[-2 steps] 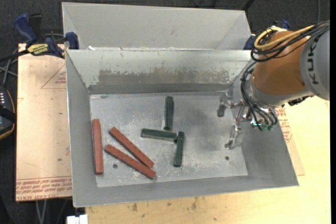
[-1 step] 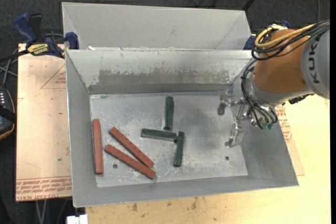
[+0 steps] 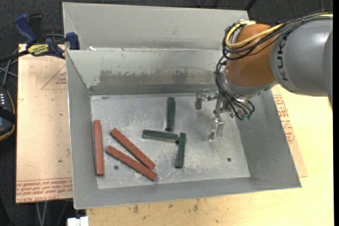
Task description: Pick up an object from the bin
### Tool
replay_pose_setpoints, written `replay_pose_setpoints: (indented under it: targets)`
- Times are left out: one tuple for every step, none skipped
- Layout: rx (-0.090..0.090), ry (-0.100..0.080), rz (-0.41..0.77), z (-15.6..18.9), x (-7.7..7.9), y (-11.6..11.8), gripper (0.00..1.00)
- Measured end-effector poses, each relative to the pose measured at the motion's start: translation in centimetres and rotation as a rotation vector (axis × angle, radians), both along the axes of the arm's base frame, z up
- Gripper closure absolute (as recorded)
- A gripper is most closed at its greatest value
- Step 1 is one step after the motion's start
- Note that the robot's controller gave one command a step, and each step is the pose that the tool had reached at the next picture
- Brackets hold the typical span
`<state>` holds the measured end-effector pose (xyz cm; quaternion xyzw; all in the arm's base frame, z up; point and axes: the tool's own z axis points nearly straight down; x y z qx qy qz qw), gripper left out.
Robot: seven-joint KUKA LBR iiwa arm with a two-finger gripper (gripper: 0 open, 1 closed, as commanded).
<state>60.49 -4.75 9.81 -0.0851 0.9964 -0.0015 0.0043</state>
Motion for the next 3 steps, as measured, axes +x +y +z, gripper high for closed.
replay_pose_setpoints:
  targets:
    - [0.003, 0.009, 0.197, 2.1, 1.0, 4.1, 0.00]
    - [0.001, 0.002, 0.312, 1.3, 3.1, 5.1, 0.00]
    - [0.000, 0.003, 0.532, -2.8, 5.1, 9.9, 0.00]
